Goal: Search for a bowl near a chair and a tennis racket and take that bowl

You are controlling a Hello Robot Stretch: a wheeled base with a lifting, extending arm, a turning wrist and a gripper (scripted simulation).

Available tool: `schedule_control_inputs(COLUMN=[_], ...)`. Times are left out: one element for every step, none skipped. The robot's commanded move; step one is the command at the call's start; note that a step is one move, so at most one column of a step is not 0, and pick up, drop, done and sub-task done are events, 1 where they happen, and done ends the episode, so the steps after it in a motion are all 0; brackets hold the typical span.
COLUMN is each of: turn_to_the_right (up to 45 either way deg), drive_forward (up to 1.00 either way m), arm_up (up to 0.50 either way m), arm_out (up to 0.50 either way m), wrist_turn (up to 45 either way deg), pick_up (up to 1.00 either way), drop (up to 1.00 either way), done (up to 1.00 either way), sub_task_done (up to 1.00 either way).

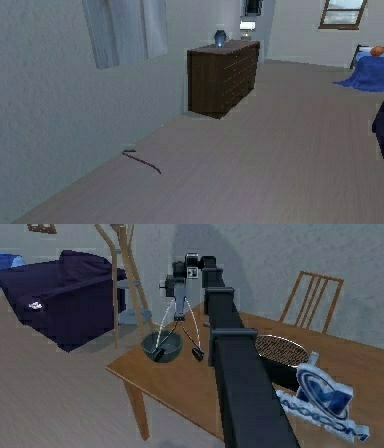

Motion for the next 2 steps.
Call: schedule_control_inputs(turn_to_the_right=[0.0,0.0], drive_forward=[0.0,0.0], arm_up=[0.0,0.0], arm_out=[0.0,0.0], wrist_turn=[45.0,45.0], pick_up=[0.0,0.0], drop=[0.0,0.0], done=[0.0,0.0], sub_task_done=[0.0,0.0])
